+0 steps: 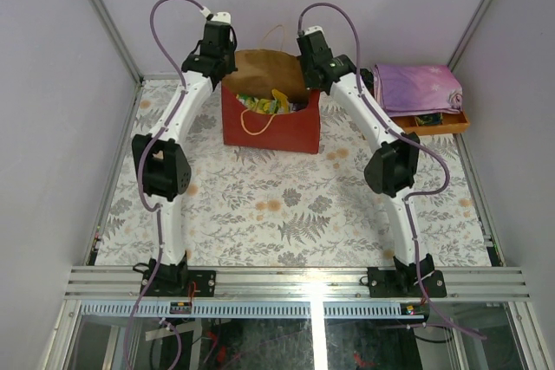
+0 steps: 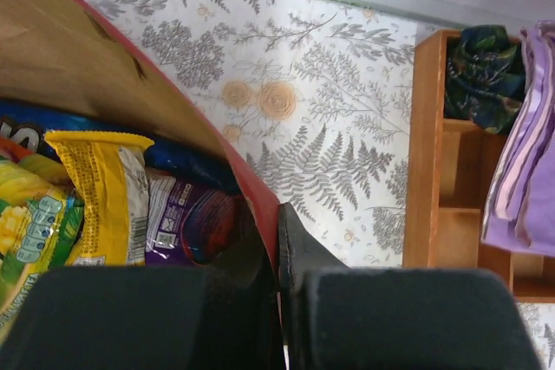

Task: Take the snacks out of the paper bag
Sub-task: Adjust the paper bag at the center of the board.

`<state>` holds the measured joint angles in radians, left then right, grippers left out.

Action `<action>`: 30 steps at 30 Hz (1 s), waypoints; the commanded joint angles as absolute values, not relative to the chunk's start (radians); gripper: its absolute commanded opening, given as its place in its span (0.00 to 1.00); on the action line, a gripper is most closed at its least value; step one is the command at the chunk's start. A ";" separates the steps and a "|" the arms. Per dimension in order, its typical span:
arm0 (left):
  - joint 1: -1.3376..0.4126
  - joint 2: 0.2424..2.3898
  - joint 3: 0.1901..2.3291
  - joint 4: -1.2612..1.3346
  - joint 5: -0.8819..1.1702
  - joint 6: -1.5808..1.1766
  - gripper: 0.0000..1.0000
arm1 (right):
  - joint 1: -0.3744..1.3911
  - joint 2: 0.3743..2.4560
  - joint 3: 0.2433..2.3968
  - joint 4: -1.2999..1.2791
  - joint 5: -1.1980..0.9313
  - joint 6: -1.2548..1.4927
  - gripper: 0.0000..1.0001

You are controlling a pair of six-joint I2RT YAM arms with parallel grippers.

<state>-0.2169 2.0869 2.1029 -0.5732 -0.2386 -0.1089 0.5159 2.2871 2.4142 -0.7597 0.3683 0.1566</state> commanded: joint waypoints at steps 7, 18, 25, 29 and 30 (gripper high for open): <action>-0.227 2.087 2.118 -0.150 -0.285 -0.145 0.00 | 0.455 2.260 2.533 -0.391 0.229 -0.009 0.00; -0.280 1.728 1.487 0.196 -0.309 -0.093 0.00 | 0.459 2.059 2.117 -0.176 0.167 -0.002 0.00; -0.339 1.437 1.073 0.335 -0.411 -0.153 0.00 | 0.490 1.728 1.554 0.070 0.159 0.102 0.00; -0.373 1.322 0.928 0.324 -0.444 -0.197 0.00 | 0.500 1.566 1.294 0.177 0.122 0.232 0.04; -0.379 1.298 0.891 0.323 -0.444 -0.217 0.00 | 0.501 1.536 1.237 0.202 0.116 0.270 0.05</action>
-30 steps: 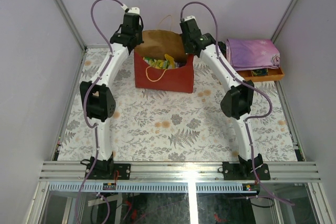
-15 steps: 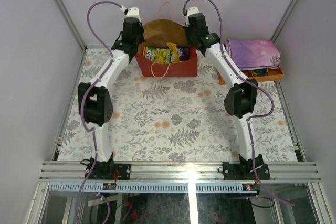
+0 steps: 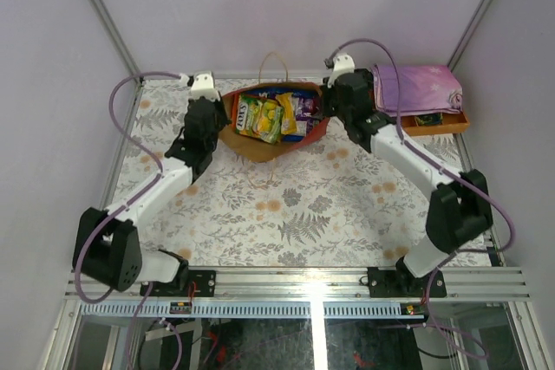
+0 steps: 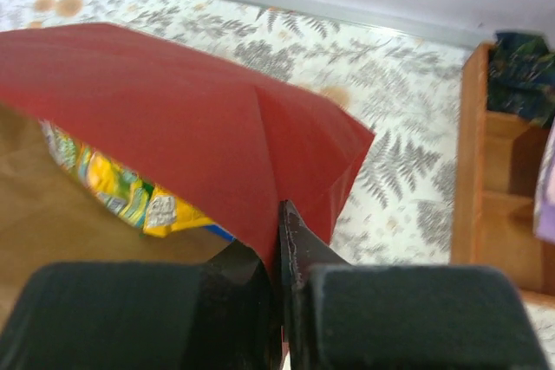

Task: Take the snacks out of the paper bag
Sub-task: Adjust the paper bag at the center of the board.

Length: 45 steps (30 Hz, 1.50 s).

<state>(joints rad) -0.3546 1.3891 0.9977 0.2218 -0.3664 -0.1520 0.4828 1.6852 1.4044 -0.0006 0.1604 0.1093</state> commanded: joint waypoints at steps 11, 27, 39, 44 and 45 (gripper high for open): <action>-0.473 1.095 0.605 0.270 -0.461 -0.404 0.46 | 0.584 1.405 0.809 0.295 0.092 0.377 0.88; -0.564 0.562 0.348 -0.182 -0.424 -0.777 0.85 | 1.158 0.866 0.556 0.122 0.609 0.178 0.99; -0.592 0.457 0.229 -0.249 -0.272 -0.907 0.83 | 1.244 1.278 0.983 0.026 0.606 -0.407 1.00; -0.599 0.440 0.167 -0.191 -0.236 -0.927 0.83 | 1.243 1.388 1.007 0.150 0.606 -0.636 0.99; -0.601 0.446 0.157 -0.166 -0.227 -0.929 0.83 | 1.238 1.422 1.024 0.149 0.605 -0.664 0.99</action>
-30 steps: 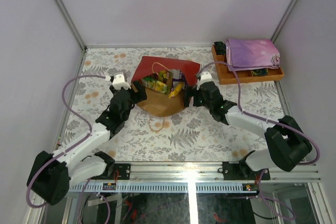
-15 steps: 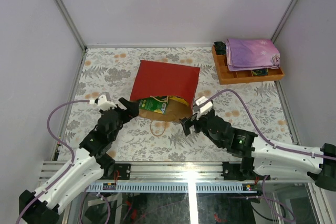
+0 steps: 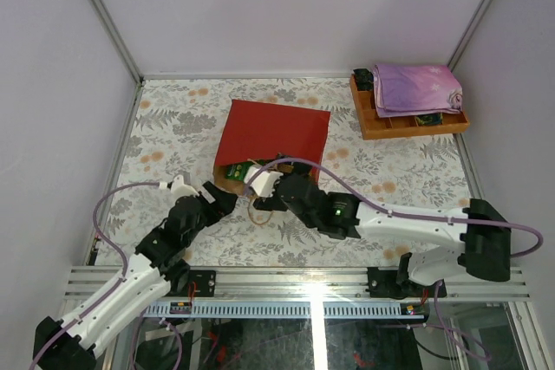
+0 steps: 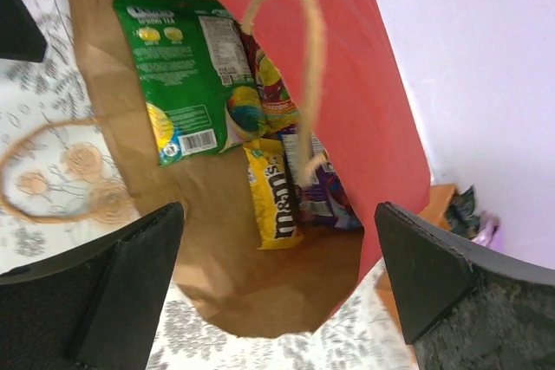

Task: Take the snacks out of the paper bag
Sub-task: Adjust the paper bag at the center of the board.

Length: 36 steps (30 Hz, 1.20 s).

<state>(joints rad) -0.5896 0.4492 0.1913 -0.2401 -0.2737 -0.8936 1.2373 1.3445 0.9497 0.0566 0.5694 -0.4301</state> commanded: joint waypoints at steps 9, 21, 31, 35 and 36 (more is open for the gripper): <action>-0.603 0.692 0.169 0.058 -0.322 -0.865 0.95 | 1.154 1.656 1.192 0.206 0.657 -0.782 0.91; -0.450 1.244 0.356 0.261 -0.250 -0.786 0.89 | 1.117 1.898 1.320 0.354 0.792 -0.870 0.20; -0.288 1.570 0.653 0.276 -0.102 -0.712 0.78 | 1.003 2.128 1.602 0.322 0.884 -0.858 0.05; -0.243 1.714 0.857 0.204 -0.044 -0.661 0.76 | 0.959 2.220 1.746 0.287 0.931 -0.830 0.01; -0.232 1.749 0.911 0.183 -0.029 -0.649 0.76 | 0.948 2.241 1.787 0.270 0.939 -0.818 0.01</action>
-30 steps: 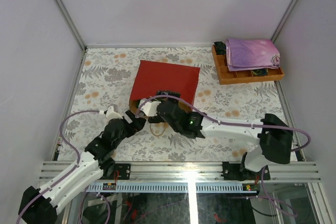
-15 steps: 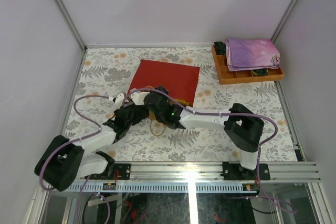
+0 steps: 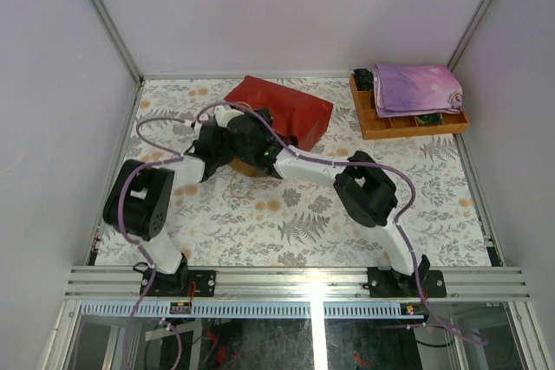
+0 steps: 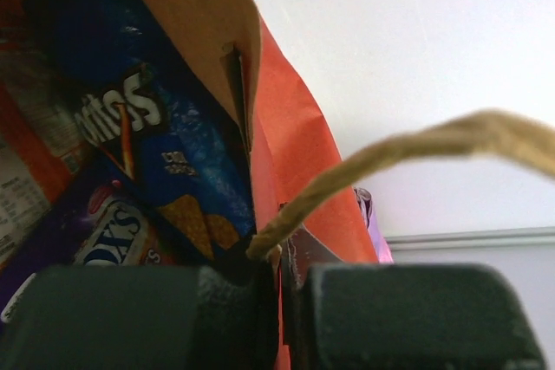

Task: Take the snacks out of the paper bag
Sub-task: Adjust the paper bag at the center of the board, then take out the snack from the paper bag.

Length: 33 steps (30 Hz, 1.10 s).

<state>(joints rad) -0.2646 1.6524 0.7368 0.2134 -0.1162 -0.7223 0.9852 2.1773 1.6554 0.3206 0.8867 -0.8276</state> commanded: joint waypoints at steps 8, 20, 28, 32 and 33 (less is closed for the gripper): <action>-0.164 2.008 1.292 0.100 0.102 -0.552 0.76 | 0.888 2.424 2.165 -0.002 0.962 -0.683 0.01; -0.152 1.642 0.934 0.147 0.174 -0.616 0.90 | 0.886 2.333 2.138 -0.170 0.832 -0.480 0.11; -0.153 1.486 0.645 0.516 0.416 -0.891 0.72 | 0.886 2.260 2.051 -0.167 0.783 -0.402 0.12; -0.153 1.586 0.651 0.636 0.410 -1.008 0.63 | 0.886 2.251 2.035 -0.169 0.759 -0.373 0.11; -0.153 1.625 0.665 0.654 0.414 -1.028 0.61 | 0.885 2.248 2.031 -0.169 0.757 -0.368 0.11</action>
<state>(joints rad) -0.1509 1.5311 0.6445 0.4179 0.3630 -0.8814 0.8894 2.3230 2.0453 -0.1684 0.7738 -0.4278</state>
